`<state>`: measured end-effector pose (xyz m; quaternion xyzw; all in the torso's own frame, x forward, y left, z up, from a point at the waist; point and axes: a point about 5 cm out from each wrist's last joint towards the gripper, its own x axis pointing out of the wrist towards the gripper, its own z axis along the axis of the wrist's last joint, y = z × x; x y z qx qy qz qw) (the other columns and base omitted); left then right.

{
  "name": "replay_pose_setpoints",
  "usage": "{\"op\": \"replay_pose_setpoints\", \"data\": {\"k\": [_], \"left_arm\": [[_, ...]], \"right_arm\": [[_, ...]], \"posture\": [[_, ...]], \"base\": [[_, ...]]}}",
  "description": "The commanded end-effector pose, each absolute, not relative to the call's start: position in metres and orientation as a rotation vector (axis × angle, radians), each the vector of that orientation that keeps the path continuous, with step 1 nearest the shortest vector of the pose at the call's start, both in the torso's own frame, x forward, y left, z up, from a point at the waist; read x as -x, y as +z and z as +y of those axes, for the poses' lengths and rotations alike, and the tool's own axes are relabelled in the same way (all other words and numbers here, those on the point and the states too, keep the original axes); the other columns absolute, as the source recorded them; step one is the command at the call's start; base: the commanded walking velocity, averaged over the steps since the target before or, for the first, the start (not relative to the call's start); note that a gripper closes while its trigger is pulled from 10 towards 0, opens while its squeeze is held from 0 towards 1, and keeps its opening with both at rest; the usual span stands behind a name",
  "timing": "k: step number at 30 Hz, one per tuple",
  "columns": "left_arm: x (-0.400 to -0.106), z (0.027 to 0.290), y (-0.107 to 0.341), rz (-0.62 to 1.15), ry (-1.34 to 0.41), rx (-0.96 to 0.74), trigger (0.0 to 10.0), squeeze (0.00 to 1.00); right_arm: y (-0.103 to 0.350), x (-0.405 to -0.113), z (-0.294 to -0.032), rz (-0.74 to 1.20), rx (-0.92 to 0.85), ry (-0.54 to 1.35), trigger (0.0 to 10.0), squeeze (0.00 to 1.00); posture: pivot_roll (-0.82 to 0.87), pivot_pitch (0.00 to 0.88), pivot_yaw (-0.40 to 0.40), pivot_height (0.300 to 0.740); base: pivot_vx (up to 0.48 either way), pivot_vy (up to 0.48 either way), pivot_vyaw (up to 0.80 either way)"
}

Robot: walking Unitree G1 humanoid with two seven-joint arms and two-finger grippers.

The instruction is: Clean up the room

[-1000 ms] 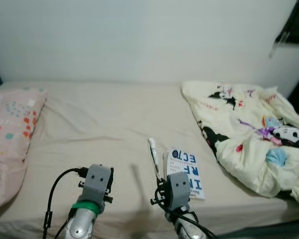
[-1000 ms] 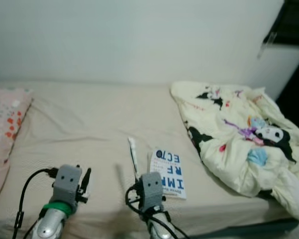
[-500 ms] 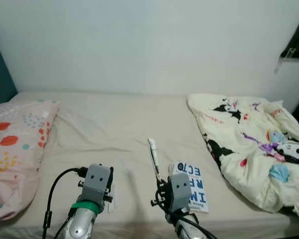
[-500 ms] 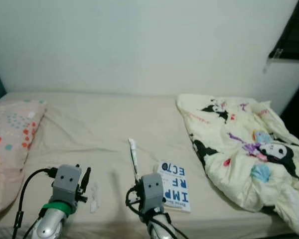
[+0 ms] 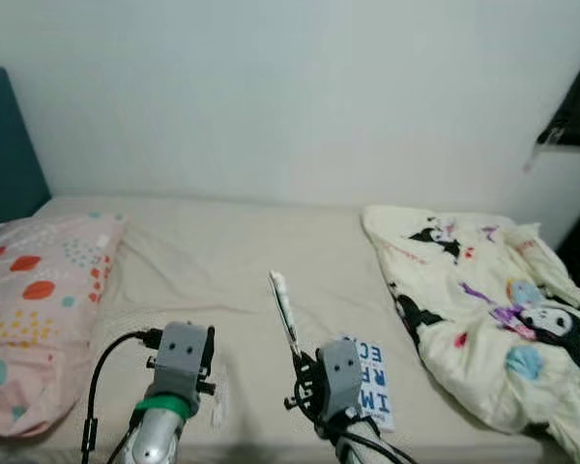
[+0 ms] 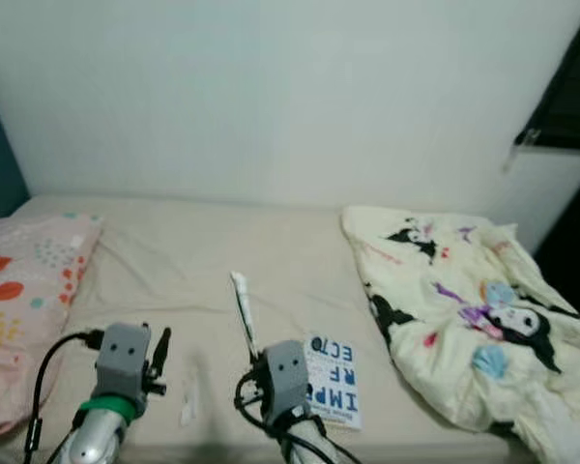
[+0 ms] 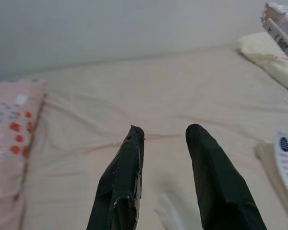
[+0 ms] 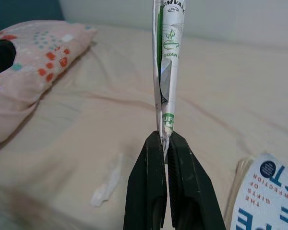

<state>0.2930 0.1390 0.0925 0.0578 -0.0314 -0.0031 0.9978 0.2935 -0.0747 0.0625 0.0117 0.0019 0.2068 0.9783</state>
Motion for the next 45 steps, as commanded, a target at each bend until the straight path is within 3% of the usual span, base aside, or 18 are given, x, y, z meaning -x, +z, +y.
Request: {"op": "replay_pose_setpoints", "data": {"k": [1,14,28,45], "left_arm": [[-0.288,0.146,0.078,0.013,0.031,-0.078,10.0,0.0],[-0.286,0.156,0.068,0.068,0.112,-0.062,10.0,0.0],[-0.282,0.143,0.066,0.084,0.063,-0.068,10.0,0.0],[-0.281,0.143,0.069,0.072,0.075,-0.065,10.0,0.0]], "right_arm": [[0.056,-0.288,-0.07,0.039,-0.032,0.431,10.0,0.0],[0.039,-0.289,-0.076,0.168,0.019,0.402,10.0,0.0],[0.037,-0.29,-0.081,0.18,0.029,0.377,10.0,0.0],[0.038,-0.29,-0.078,0.175,0.026,0.394,10.0,0.0]], "posture": [[0.04,0.01,-0.029,0.74],[0.04,0.013,-0.036,0.74],[0.04,0.016,-0.04,0.74],[0.04,0.021,-0.045,0.74]], "base": [[0.0,0.0,0.0],[0.0,0.0,0.0],[0.0,0.0,0.0],[0.0,-0.417,0.77]]}}
